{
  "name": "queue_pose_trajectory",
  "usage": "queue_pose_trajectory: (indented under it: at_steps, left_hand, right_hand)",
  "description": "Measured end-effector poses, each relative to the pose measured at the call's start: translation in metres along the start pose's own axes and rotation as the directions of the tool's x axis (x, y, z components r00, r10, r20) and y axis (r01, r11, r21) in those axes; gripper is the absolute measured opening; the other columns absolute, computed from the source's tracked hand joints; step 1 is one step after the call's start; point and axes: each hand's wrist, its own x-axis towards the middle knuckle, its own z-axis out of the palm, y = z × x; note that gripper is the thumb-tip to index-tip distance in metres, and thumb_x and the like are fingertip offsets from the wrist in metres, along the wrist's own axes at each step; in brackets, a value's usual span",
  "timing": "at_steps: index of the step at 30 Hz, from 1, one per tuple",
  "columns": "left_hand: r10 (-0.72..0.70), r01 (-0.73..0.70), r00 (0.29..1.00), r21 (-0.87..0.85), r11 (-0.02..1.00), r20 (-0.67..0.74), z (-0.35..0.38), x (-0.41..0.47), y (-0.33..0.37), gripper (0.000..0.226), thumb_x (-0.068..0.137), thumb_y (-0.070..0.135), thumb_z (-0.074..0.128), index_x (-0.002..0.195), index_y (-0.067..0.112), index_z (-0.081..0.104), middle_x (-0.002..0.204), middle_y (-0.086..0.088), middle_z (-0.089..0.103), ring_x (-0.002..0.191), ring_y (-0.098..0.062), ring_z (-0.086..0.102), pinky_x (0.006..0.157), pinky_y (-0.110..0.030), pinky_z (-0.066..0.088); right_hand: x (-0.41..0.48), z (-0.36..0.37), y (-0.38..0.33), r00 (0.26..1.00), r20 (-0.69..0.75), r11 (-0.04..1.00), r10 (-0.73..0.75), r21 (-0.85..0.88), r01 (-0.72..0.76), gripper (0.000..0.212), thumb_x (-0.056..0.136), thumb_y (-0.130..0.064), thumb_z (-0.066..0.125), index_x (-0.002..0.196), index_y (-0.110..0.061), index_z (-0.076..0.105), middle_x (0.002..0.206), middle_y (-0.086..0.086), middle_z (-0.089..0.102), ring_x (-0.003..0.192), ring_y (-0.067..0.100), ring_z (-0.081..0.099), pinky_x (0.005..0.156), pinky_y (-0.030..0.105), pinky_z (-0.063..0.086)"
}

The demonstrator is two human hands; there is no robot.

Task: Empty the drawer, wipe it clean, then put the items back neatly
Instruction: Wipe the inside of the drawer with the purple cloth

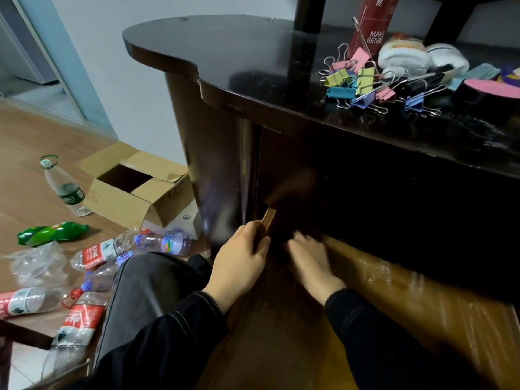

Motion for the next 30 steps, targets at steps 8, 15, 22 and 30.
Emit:
queue_pose_trajectory:
  at_steps: [8,15,22,30]
  left_hand:
    - [0.001,-0.001,1.000,0.006,1.000,0.023,-0.004,-0.002,0.003,0.035,0.100,0.038,0.051,0.133,0.026,0.050,0.119,0.002,0.061,0.105,-0.023,0.061,0.085,-0.037,0.049]
    - [-0.001,0.001,1.000,0.003,1.000,0.029,-0.004,0.000,0.003,0.034,0.100,0.036,0.052,0.131,0.022,0.051,0.122,-0.001,0.061,0.109,-0.026,0.060,0.088,-0.041,0.049]
    - [0.001,-0.001,1.000,0.012,1.000,0.029,-0.004,-0.001,0.005,0.033,0.100,0.037,0.051,0.130,0.023,0.050,0.117,0.000,0.060,0.104,-0.025,0.061,0.086,-0.041,0.050]
    - [-0.004,0.004,1.000,0.024,1.000,0.006,0.000,0.001,0.001,0.033,0.099,0.036,0.051,0.129,0.022,0.051,0.119,-0.001,0.060,0.108,-0.027,0.059,0.082,-0.036,0.046]
  right_hand:
    - [0.012,-0.010,0.022,0.987,-0.090,0.991,0.133,0.015,-0.133,0.028,0.097,-0.006,0.056,0.122,-0.013,0.063,0.122,0.008,0.065,0.113,0.029,0.063,0.088,0.038,0.049]
    - [-0.026,0.014,0.008,1.000,-0.022,1.000,-0.011,-0.014,0.010,0.039,0.096,-0.008,0.060,0.132,-0.020,0.062,0.153,0.008,0.045,0.137,0.035,0.045,0.109,0.044,0.041]
    - [0.011,-0.016,0.021,0.991,-0.046,0.991,0.128,0.032,-0.127,0.030,0.100,-0.012,0.047,0.124,-0.018,0.063,0.130,0.009,0.060,0.116,0.032,0.058,0.094,0.041,0.047]
    - [-0.038,0.014,0.012,0.996,-0.031,0.996,-0.082,0.019,0.082,0.050,0.096,-0.007,0.059,0.142,-0.027,0.054,0.157,0.009,0.039,0.141,0.033,0.042,0.115,0.043,0.036]
